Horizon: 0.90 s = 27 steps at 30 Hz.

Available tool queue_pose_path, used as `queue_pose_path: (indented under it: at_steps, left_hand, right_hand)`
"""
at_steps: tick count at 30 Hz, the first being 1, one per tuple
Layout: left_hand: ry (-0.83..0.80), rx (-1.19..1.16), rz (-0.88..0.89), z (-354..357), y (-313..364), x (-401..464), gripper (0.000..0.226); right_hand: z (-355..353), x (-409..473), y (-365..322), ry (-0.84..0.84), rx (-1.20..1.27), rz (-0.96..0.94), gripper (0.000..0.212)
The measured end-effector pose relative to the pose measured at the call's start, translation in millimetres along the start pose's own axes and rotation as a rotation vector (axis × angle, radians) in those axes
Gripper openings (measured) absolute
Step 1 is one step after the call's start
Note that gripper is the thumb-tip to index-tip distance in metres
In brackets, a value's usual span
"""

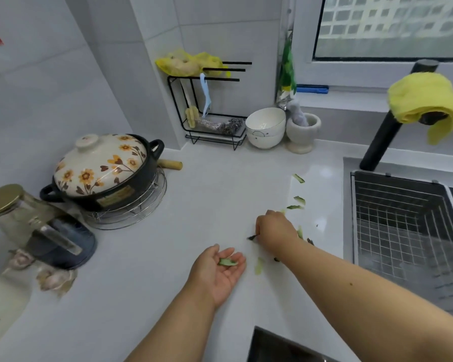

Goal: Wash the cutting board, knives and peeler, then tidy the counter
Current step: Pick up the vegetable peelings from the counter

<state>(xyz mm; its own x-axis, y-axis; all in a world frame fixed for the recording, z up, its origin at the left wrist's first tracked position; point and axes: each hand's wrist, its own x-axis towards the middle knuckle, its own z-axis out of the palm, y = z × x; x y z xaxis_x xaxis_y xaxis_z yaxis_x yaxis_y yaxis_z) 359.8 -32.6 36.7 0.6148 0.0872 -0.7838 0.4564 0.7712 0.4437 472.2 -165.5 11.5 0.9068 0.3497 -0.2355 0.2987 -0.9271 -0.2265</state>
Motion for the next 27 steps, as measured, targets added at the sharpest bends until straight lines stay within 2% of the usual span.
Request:
queue_pose_path:
  at_steps: [4,8,10,11,13,15,16,19,25,27]
  left_hand:
    - [0.019,-0.003,0.001,4,3,8,0.033]
    - [0.000,-0.041,-0.024,18,3,12,0.043]
    - [-0.041,-0.105,-0.042,26,2,11,0.050]
    - [-0.061,-0.140,-0.048,29,2,11,0.052]
    - [-0.066,-0.198,-0.047,32,3,12,0.050]
    - [-0.039,-0.210,-0.015,31,5,13,0.043]
    - [-0.023,-0.203,0.005,29,7,14,0.040]
    - [0.003,-0.164,0.033,25,11,17,0.038]
    - [0.022,-0.115,0.067,23,15,16,0.040]
    - [0.035,-0.114,0.071,21,15,18,0.038]
  right_hand:
    - [-6,1,-2,-0.092,0.024,-0.014,0.014]
    - [-38,-12,-12,-0.115,0.470,-0.120,0.016]
    - [-50,-22,-19,-0.196,0.554,-0.204,0.018]
    - [-50,-24,-19,-0.192,0.544,-0.217,0.021]
    - [-48,-23,-10,-0.047,0.484,-0.186,0.029]
    - [-43,-22,5,0.033,0.373,-0.128,0.021]
    - [-39,-25,11,-0.013,0.301,-0.141,0.012]
    - [-15,-36,17,-0.236,0.069,-0.296,0.027]
    - [-5,-38,15,-0.254,-0.060,-0.416,0.004]
    - [-10,-41,14,-0.240,0.006,-0.390,0.008]
